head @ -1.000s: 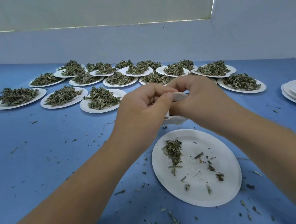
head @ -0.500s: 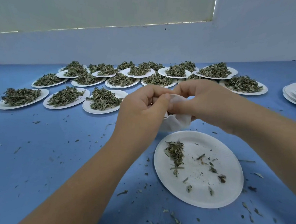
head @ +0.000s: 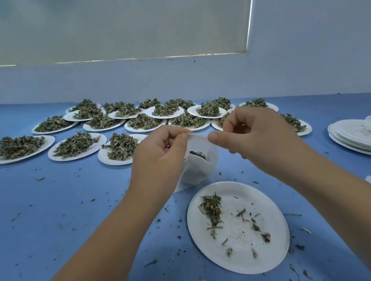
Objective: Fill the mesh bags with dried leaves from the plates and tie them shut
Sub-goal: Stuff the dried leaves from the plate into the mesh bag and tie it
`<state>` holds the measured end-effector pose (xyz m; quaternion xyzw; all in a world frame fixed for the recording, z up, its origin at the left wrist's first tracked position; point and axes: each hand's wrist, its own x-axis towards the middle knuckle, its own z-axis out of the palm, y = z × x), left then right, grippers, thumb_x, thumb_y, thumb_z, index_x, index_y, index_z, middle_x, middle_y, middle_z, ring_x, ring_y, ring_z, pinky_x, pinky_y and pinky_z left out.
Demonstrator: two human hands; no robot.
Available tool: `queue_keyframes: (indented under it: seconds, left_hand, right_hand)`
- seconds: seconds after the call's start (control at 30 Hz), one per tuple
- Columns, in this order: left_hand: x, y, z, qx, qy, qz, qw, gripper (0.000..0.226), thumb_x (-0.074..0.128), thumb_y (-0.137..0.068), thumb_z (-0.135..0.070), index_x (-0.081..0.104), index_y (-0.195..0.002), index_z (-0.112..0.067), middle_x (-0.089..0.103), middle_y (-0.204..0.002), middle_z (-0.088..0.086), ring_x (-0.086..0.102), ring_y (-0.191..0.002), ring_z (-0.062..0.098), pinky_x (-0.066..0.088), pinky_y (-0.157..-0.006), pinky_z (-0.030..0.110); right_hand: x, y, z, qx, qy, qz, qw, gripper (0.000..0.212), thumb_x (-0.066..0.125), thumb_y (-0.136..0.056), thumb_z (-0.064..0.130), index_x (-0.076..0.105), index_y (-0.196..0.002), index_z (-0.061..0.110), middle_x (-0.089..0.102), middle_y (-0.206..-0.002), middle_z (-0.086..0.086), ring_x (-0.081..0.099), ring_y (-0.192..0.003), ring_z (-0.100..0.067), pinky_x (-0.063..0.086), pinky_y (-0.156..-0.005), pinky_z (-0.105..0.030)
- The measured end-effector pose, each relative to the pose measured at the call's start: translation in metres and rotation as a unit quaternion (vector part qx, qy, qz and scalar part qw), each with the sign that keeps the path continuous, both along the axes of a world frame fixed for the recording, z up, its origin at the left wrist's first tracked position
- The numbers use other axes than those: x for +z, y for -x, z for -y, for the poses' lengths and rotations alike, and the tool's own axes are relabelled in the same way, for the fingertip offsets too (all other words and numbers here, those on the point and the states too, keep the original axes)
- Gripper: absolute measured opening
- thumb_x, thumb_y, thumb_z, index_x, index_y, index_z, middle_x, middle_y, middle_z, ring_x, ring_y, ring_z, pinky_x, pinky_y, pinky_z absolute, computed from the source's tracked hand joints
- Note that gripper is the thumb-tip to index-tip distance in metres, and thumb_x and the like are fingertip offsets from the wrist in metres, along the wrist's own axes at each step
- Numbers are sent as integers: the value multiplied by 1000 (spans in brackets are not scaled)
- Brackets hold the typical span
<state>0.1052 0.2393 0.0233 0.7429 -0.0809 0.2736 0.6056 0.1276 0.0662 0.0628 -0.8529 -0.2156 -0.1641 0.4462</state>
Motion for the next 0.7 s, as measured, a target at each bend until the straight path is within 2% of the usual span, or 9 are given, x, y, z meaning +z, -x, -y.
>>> queue_keyframes:
  seconds: [0.1, 0.2, 0.3, 0.37, 0.43, 0.57, 0.7]
  left_hand:
    - [2, -2, -6, 26, 13, 7, 1000, 20, 56, -95, -16, 67, -83, -27, 48, -50, -16, 38, -42, 1, 33, -42, 14]
    - [3, -3, -9, 43, 11, 23, 999, 20, 56, -95, -16, 67, -84, -29, 50, -54, -15, 39, -45, 1, 34, -44, 14]
    - [2, -2, -11, 50, -3, 36, 998, 21, 57, -95, -17, 67, -83, -32, 52, -59, -14, 42, -50, 0, 38, -48, 14]
    - [1, -2, -10, 50, -9, 39, 998, 22, 57, -94, -17, 67, -83, -33, 54, -61, -16, 45, -52, -2, 40, -51, 12]
    - [0, -3, -10, 54, -15, 41, 998, 21, 57, -94, -16, 67, -84, -32, 55, -60, -18, 47, -53, -3, 38, -51, 9]
    - [-1, -4, -9, 55, -20, 38, 998, 20, 58, -93, -16, 68, -84, -31, 54, -59, -19, 47, -53, -3, 37, -51, 7]
    - [-3, -5, -9, 50, -32, 37, 998, 22, 59, -93, -17, 67, -82, -35, 56, -61, -20, 48, -55, -3, 39, -53, 7]
  right_hand:
    - [-15, 7, 4, 3, -32, -3, 999, 26, 75, -77, 36, 60, -66, 18, 56, -55, 11, 44, -47, -1, 38, -47, -11]
    - [-39, 11, 7, 11, 67, -66, 995, 18, 69, -82, 38, 64, -68, 27, 63, -66, 14, 50, -51, 3, 40, -52, -10]
    - [-60, 17, 9, 32, 194, -84, 977, 15, 57, -89, 46, 68, -88, 35, 63, -91, 18, 54, -80, 8, 41, -70, -13]
    - [-68, 19, 8, 64, 255, -71, 962, 29, 49, -91, 52, 65, -109, 37, 56, -107, 22, 49, -99, 8, 40, -85, -18]
    - [-70, 21, 7, 90, 292, -68, 950, 39, 43, -92, 55, 59, -122, 36, 52, -117, 21, 43, -110, 3, 39, -94, -23]
    - [-75, 22, 4, 119, 350, -48, 928, 47, 40, -90, 62, 53, -127, 35, 45, -124, 21, 38, -114, 1, 40, -96, -25]
    - [-76, 23, 4, 125, 372, -39, 919, 53, 39, -87, 68, 49, -128, 37, 41, -119, 21, 37, -110, -1, 40, -93, -25]
